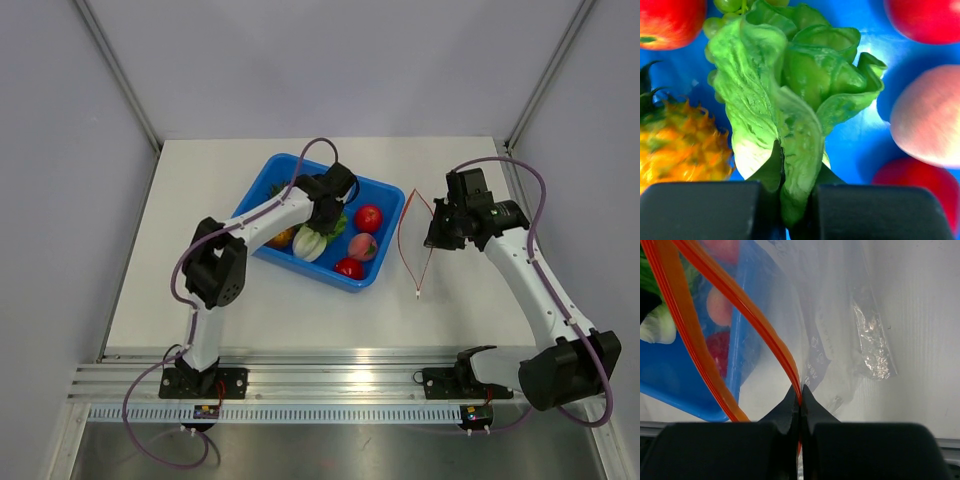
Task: Place the food in the zip-top bag and seal the zipper
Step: Pick up the fake vegetable from the bin, then place the fake vegetable in the zipper food storage bag.
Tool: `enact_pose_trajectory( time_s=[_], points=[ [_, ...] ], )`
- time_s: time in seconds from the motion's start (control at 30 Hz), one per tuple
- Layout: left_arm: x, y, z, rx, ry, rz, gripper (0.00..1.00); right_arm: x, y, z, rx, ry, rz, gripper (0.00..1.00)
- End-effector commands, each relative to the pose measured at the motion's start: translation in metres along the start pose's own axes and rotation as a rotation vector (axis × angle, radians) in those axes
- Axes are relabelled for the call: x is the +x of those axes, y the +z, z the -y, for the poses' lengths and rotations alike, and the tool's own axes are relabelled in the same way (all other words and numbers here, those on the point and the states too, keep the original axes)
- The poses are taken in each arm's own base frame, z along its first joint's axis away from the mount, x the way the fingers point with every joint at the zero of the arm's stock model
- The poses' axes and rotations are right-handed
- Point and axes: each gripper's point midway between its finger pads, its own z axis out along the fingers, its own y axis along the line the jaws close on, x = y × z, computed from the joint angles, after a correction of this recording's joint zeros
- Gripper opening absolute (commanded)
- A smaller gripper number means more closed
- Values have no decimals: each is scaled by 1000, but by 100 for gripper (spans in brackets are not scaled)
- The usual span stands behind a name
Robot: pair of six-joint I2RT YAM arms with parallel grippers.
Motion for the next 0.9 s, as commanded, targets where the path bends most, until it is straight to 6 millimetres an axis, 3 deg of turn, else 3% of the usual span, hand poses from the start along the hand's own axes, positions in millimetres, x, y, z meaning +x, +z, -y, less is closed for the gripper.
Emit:
enact_pose_trajectory(
  time_s=[0.0,0.17,0.2,0.43,0.47,0.53,0.57,0.63,0.87],
  points=[
    [-62,-92,-2,122,-93,261,0,-7,6,-14,-62,22,14,0],
    [-92,-178,-14,260,-206,475,0,-14,11,-27,-101,30,25,0],
    [-95,-188,-14,281,-216,500,0,-15,13,-29,-106,28,20,0],
    [-120,-272,11,576,-293,726,0,-23,19,-50,-172,38,10,0],
    [-120,-272,15,602,-307,728,0,-24,18,-53,-185,39,10,0],
    [-129,-289,27,719,-349,781,0,-25,19,-59,-206,47,8,0],
    [-124,-278,34,756,-364,760,0,-26,20,-60,-211,49,8,0],
    [-133,-295,50,885,-389,819,0,-27,18,-64,-227,50,7,0],
    [-134,-299,89,996,-399,937,0,-28,8,-71,-270,64,18,0]
  ],
)
